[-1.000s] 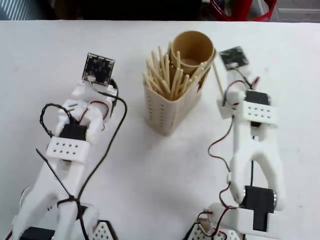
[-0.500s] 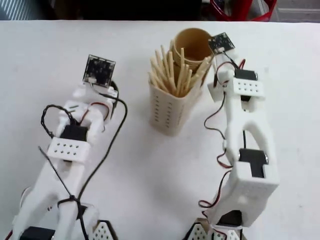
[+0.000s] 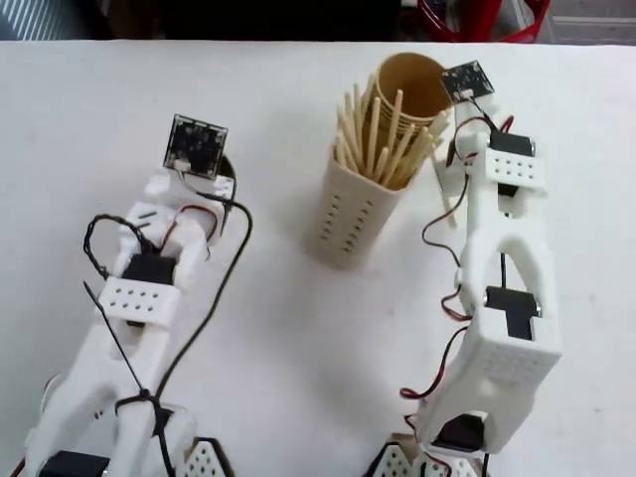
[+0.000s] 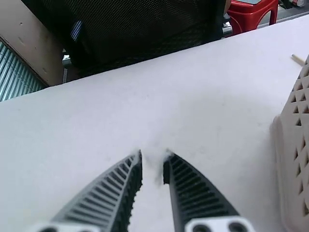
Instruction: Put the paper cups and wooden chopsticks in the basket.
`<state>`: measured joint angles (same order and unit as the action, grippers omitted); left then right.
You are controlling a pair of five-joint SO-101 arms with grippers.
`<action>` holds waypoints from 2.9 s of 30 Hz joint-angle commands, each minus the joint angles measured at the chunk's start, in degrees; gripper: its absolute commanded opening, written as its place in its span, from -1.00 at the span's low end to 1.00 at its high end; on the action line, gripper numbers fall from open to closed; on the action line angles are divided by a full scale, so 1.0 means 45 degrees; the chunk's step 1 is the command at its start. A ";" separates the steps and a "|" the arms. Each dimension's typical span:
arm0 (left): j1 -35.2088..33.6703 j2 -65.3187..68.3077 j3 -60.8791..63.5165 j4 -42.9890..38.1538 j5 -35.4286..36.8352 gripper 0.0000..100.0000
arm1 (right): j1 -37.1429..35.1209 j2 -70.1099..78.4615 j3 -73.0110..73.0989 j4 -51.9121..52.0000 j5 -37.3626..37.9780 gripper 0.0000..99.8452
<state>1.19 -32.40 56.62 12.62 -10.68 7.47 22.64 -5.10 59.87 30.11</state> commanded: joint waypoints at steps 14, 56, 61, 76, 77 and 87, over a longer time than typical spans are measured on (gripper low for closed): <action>-0.0107 -0.0440 -0.0059 -0.0313 0.0020 -0.81 | -0.0615 -0.2882 0.0801 0.0596 -0.0957 -0.67; -0.0029 -0.0440 -0.0039 -0.0274 0.0020 -0.81 | 0.0225 0.1495 0.0234 -0.0850 -0.1563 -0.67; -0.0010 -0.0440 -0.0039 -0.0254 0.0020 -0.81 | 0.0283 0.1514 0.0176 0.0010 -0.1543 -0.71; -0.0049 -0.0440 -0.0039 -0.0274 0.0020 -0.81 | 0.2081 0.1592 0.0234 0.1045 -0.1543 -0.97; -0.0049 -0.0440 -0.0039 -0.0274 0.0020 -0.81 | 0.2335 0.1592 0.0215 0.1065 -0.1524 -0.97; -0.0049 -0.0440 -0.0039 -0.0254 0.0020 -0.81 | 0.3780 0.0596 0.0234 0.2842 -0.0195 -0.97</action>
<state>1.19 -32.40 56.62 12.62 -10.68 21.63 29.49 -3.34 70.24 28.44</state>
